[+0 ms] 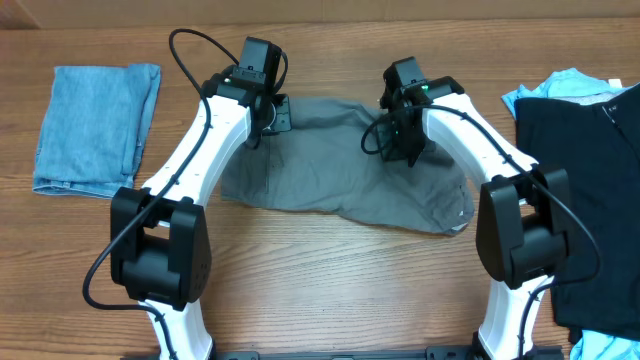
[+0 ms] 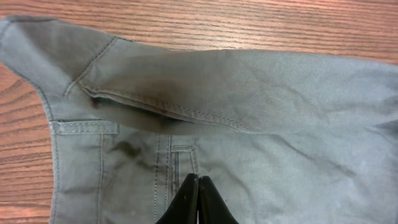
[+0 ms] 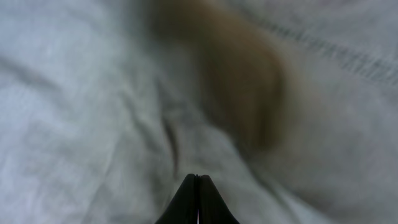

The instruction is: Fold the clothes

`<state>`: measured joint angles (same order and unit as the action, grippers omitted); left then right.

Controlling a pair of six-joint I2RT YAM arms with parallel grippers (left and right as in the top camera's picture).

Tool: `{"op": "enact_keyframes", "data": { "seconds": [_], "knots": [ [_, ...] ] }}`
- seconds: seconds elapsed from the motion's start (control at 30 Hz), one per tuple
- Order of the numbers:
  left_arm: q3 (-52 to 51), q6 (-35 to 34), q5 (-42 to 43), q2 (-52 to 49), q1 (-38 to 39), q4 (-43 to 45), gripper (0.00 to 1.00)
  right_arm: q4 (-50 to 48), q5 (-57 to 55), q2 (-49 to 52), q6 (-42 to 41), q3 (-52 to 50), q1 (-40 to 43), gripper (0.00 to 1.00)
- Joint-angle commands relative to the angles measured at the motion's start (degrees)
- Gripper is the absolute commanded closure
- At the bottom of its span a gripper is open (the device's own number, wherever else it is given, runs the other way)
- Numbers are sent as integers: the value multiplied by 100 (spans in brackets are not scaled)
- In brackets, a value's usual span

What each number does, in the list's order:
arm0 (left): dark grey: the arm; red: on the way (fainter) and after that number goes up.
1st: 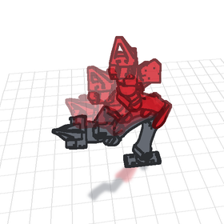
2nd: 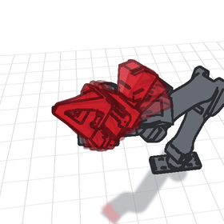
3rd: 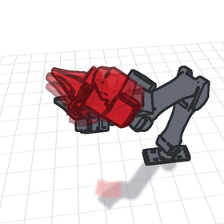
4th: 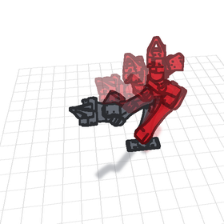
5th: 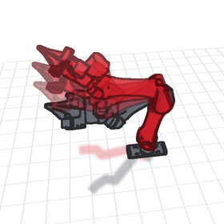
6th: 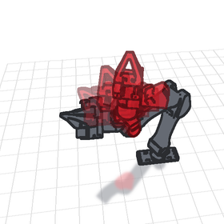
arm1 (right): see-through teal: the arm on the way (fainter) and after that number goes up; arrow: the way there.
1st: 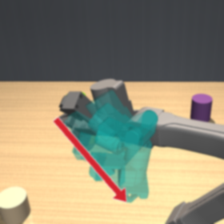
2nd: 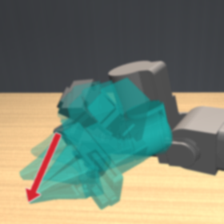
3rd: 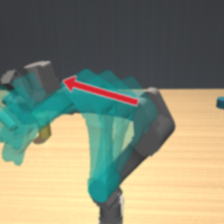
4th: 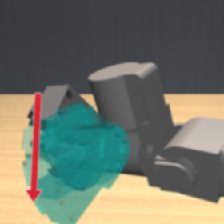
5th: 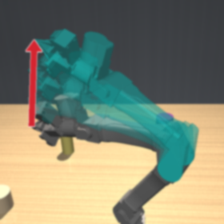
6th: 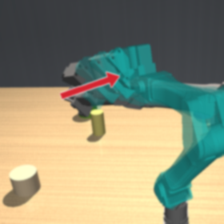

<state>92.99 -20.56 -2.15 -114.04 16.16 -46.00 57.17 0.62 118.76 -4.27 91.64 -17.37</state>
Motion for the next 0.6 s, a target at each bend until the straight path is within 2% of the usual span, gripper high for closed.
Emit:
{"op": "enact_keyframes", "data": {
  "seconds": [0.0,0.33,0.5,0.57],
  "knots": [
    [0,131,68,-273,48,39,96,-356,-330,-197,-26,-107,155,96],
    [13,522,48,-476,48,7,96,-2752,-651,-203,-50,-103,767,96],
    [13,638,26,-476,48,2,96,-2326,-573,-450,-46,166,828,96],
    [15,640,31,-476,48,114,96,-1871,-50,-629,-46,166,828,96]
  ]
}}
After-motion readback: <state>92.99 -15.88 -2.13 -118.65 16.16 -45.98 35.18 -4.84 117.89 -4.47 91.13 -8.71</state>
